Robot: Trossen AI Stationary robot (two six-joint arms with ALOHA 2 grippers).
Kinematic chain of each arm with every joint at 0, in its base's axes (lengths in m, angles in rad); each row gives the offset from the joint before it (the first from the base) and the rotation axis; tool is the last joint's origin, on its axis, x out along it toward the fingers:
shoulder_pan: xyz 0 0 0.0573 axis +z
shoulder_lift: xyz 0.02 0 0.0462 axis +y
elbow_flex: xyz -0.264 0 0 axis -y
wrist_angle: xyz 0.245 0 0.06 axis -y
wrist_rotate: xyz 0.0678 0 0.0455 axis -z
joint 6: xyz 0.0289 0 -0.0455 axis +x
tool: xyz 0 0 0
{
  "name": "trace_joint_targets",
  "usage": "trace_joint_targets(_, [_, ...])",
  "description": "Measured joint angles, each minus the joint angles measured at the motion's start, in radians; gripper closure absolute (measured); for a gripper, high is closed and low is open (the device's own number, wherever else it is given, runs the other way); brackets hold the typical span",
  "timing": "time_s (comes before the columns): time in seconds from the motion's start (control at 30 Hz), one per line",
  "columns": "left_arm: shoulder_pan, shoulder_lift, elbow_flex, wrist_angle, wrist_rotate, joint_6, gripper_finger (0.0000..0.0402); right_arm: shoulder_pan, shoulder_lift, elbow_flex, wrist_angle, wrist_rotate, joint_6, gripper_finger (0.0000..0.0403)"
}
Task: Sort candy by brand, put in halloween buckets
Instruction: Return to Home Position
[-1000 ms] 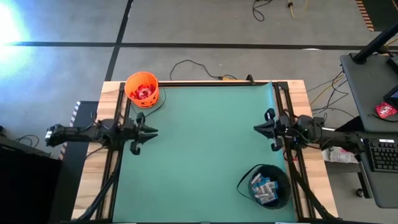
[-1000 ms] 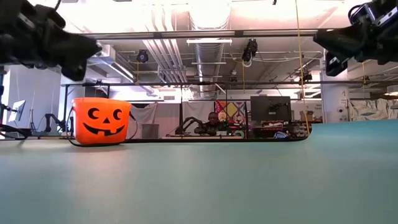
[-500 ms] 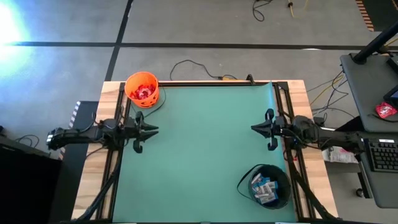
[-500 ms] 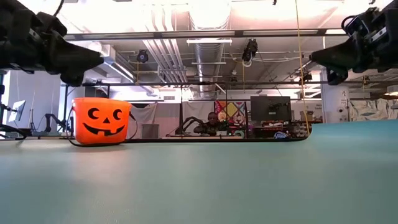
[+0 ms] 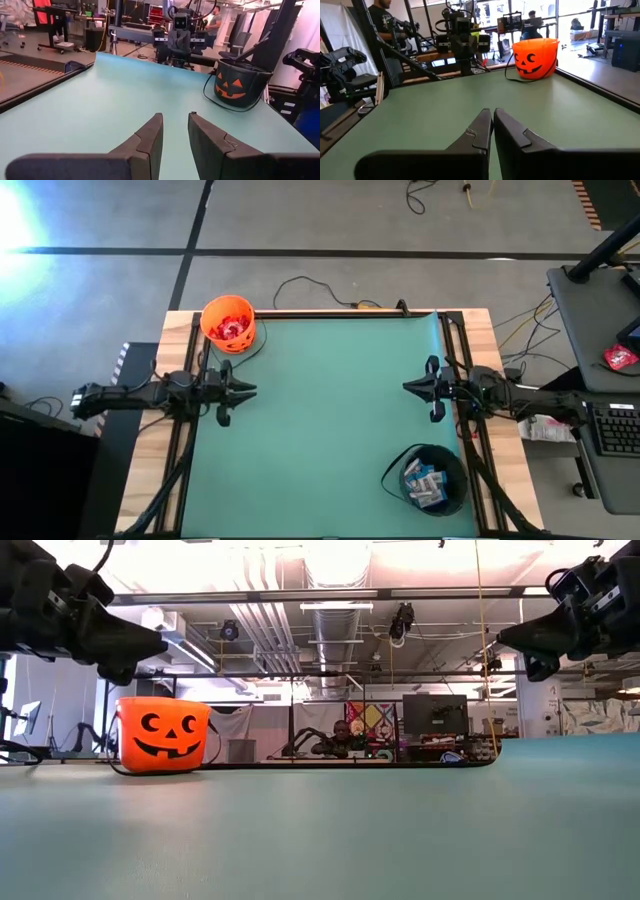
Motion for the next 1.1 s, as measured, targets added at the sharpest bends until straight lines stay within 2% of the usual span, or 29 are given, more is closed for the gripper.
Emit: trace_joint_targets(1.1, [0.0, 0.021, 0.0, 0.003, 0.0, 0.0, 0.0326, 0.0, 0.0, 0.002, -0.001, -0.002, 0.002, 0.039])
